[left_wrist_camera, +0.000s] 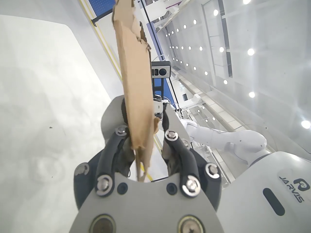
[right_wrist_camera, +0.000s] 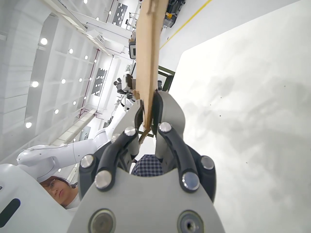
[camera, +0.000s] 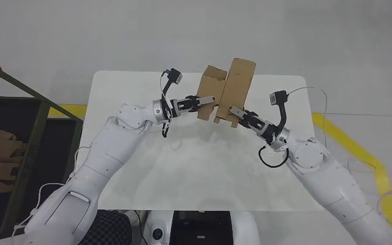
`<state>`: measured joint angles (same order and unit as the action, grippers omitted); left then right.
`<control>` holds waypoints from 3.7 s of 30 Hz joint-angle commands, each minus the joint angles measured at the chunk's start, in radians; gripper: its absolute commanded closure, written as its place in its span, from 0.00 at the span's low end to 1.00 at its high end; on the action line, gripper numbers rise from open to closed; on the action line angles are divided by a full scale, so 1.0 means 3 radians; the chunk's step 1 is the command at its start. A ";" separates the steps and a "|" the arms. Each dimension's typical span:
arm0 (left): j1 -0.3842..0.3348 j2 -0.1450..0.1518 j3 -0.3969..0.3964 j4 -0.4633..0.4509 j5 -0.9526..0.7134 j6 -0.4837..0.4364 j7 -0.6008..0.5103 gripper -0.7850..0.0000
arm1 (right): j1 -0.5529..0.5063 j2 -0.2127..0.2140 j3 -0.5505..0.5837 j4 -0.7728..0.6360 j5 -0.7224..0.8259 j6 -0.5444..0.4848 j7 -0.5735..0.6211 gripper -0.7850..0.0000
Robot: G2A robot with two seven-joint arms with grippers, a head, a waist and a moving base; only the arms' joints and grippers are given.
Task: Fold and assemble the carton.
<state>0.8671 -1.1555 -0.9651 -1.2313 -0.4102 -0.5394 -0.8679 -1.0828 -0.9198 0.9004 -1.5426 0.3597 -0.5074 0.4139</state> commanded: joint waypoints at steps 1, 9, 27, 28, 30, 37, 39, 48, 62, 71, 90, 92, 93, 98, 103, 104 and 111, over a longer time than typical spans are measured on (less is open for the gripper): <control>0.0001 0.0001 -0.0023 -0.0002 0.0000 -0.0008 -0.0002 1.00 | -0.0017 -0.0004 0.0033 0.0002 0.0021 -0.0041 0.0019 0.18; -0.0088 0.0046 -0.0167 0.0019 -0.0108 0.0128 -0.0529 1.00 | -0.0048 0.0004 0.0286 0.0156 0.0110 -0.0225 0.0203 0.00; -0.0348 0.0154 -0.0245 0.0035 -0.0027 0.0590 -0.1872 1.00 | 0.0315 -0.0078 0.0172 0.0621 0.0133 -0.0760 0.1484 0.08; -0.0353 0.0155 -0.0237 0.0040 -0.0016 0.0591 -0.1894 1.00 | 0.0342 -0.0088 0.0141 0.0650 0.0160 -0.0774 0.1566 0.11; -0.0360 0.0155 -0.0222 0.0044 -0.0025 0.0591 -0.1922 1.00 | 0.0392 -0.0108 0.0098 0.0713 0.0222 -0.0808 0.1677 0.28; -0.0383 0.0156 -0.0174 0.0033 0.0000 0.0600 -0.1976 1.00 | 0.0497 -0.0161 0.0021 0.0869 0.0341 -0.0920 0.1888 0.60; -0.0388 0.0158 -0.0163 0.0027 0.0009 0.0602 -0.1978 1.00 | 0.0506 -0.0171 0.0009 0.0889 0.0359 -0.0937 0.1918 0.74; -0.0386 0.0166 -0.0166 -0.0027 0.0089 0.0527 -0.1830 0.29 | 0.0498 -0.0210 -0.0014 0.0919 0.0699 -0.0923 0.2073 1.00; -0.0024 0.0192 -0.0541 -0.0145 -0.0502 0.0169 -0.1051 0.00 | 0.0137 -0.0213 0.0275 0.0779 0.1142 -0.0542 0.1460 1.00; 0.0002 0.0115 -0.0350 -0.0038 -0.0377 0.0121 -0.0577 0.00 | -0.0218 -0.0217 0.0380 0.0386 0.0848 -0.0283 0.0899 1.00; 0.0027 0.0043 -0.0252 -0.0079 -0.0235 0.0089 -0.0285 1.00 | -0.0489 -0.0265 0.0520 0.0105 0.0581 -0.0094 0.0643 1.00; 0.0033 0.0038 -0.0251 -0.0079 -0.0256 0.0103 -0.0285 1.00 | -0.0498 -0.0272 0.0530 0.0098 0.0583 -0.0086 0.0641 1.00; 0.0034 0.0035 -0.0251 -0.0072 -0.0277 0.0111 -0.0284 1.00 | -0.0503 -0.0275 0.0535 0.0096 0.0578 -0.0088 0.0643 1.00; 0.0022 0.0021 -0.0249 -0.0034 -0.0297 0.0110 -0.0289 1.00 | -0.0538 -0.0287 0.0577 0.0074 0.0542 -0.0097 0.0644 0.51; 0.0004 0.0023 -0.0298 -0.0011 -0.0320 0.0120 -0.0332 1.00 | -0.0555 -0.0293 0.0669 0.0078 0.0467 -0.0237 0.0630 0.00; -0.0001 0.0027 -0.0317 -0.0006 -0.0323 0.0129 -0.0352 1.00 | -0.0552 -0.0293 0.0701 0.0117 0.0486 -0.0296 0.0644 0.00; -0.0024 0.0090 -0.0519 -0.0024 -0.0425 0.0248 -0.0808 1.00 | -0.0364 -0.0286 0.0837 0.0464 0.0395 -0.0638 0.1040 0.00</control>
<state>0.8586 -1.1311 -1.1126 -1.2365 -0.5276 -0.4648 -1.0830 -1.1992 -1.0051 1.1519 -1.4144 0.4693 -0.6907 0.7043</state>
